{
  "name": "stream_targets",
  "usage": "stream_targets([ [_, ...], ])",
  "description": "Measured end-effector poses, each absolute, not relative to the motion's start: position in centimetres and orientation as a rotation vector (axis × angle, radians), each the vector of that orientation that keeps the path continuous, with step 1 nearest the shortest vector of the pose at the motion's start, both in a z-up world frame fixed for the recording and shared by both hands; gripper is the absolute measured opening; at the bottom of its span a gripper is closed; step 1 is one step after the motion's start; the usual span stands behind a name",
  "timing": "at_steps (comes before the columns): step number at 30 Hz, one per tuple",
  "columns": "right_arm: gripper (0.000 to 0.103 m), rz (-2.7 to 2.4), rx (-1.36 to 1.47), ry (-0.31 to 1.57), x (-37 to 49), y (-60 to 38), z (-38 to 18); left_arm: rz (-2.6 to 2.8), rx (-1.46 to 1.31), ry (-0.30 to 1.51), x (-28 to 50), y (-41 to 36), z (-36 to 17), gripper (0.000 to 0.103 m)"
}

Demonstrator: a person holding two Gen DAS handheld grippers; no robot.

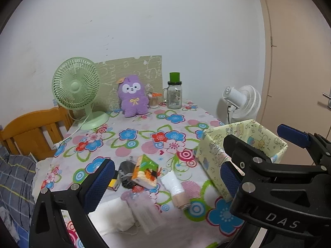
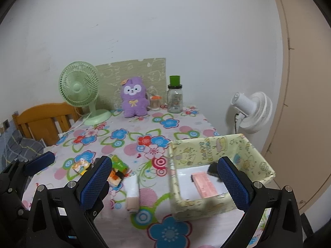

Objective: Organize soft objects
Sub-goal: 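Withdraw both tools from the paper box back over the table, then grasp the yellow cartoon box with the left tool while the right tool grasps the green box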

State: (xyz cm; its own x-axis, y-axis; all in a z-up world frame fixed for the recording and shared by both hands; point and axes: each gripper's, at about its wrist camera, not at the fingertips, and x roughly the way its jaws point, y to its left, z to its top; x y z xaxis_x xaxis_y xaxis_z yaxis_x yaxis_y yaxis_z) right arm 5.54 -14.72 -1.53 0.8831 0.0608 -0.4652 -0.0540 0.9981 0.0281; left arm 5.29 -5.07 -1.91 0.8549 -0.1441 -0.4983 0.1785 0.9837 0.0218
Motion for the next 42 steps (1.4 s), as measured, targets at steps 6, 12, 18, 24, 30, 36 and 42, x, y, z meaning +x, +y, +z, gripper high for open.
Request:
stream_targets([
  [6, 0.103, 0.09, 0.009, 0.5, 5.8, -13.1, -2.0, -0.146, 0.061, 0.532, 5.3, -3.5, -2.4, 0.103],
  [12, 0.103, 0.12, 0.004, 0.502, 6.2, -11.8, -2.7, -0.138, 0.053, 0.54, 5.4, -2.1, -3.1, 0.103],
  [18, 0.103, 0.147, -0.004, 0.518, 7.0, -10.4, -3.8, -0.11, 0.042, 0.549, 5.7, -0.7, -4.1, 0.103],
  [24, 0.103, 0.173, -0.017, 0.544, 8.1, -9.0, -5.1, -0.088, 0.036, 0.584, 6.4, 0.6, -5.3, 0.103],
  [30, 0.103, 0.19, -0.03, 0.567, 9.1, -7.9, -6.0, -0.071, 0.026, 0.613, 7.4, 1.7, -6.5, 0.103],
  [36, 0.103, 0.197, -0.042, 0.588, 10.4, -7.0, -6.9, -0.07, 0.012, 0.636, 8.4, 2.6, -7.4, 0.103],
  [42, 0.103, 0.187, -0.045, 0.611, 12.0, -6.4, -7.8, -0.032, 0.01, 0.664, 9.9, 3.5, -8.3, 0.103],
])
